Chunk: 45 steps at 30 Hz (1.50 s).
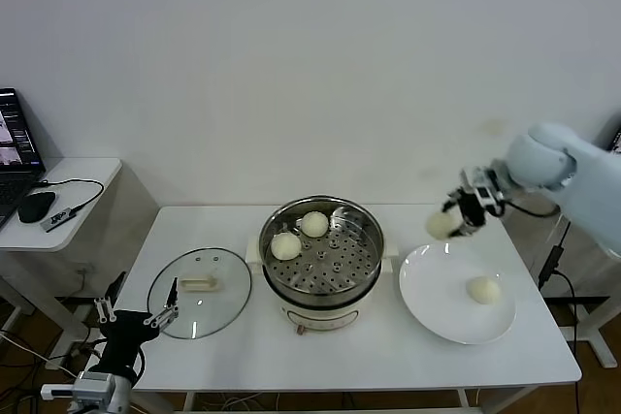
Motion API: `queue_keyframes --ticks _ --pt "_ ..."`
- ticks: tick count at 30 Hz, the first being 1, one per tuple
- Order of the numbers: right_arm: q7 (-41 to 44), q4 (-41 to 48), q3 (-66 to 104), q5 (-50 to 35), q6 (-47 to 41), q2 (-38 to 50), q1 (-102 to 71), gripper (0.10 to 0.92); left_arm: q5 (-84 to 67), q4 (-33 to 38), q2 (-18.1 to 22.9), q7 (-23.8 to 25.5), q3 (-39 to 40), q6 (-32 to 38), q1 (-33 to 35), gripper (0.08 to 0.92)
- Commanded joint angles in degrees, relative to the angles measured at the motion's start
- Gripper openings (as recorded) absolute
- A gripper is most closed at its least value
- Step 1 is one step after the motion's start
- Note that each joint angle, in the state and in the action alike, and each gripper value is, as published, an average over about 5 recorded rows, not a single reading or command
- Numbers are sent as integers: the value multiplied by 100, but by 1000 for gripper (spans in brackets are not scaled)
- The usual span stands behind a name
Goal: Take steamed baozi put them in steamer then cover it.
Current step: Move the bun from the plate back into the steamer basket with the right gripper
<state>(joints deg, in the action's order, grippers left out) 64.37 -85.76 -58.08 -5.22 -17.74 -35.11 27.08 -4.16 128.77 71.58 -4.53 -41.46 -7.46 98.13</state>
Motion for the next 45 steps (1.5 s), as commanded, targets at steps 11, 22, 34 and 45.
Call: queue_keyframes --ticks 11,22,34,45 --pt "-499 -142 -1256 -442 665 -2185 613 560 -7 9 33 -7 -153 0 39 823" --pt "-719 -292 -1713 734 1829 -2482 182 560 -17 -23 74 -8 -180 2 19 823" --pt "-890 -50 -1689 1228 2535 -2761 -55 560 -39 -82 114 -27 -188 16 39 823" --pt "-868 -112 -1648 1214 2634 -2731 -65 564 -25 -93 150 -29 -171 13 27 823"
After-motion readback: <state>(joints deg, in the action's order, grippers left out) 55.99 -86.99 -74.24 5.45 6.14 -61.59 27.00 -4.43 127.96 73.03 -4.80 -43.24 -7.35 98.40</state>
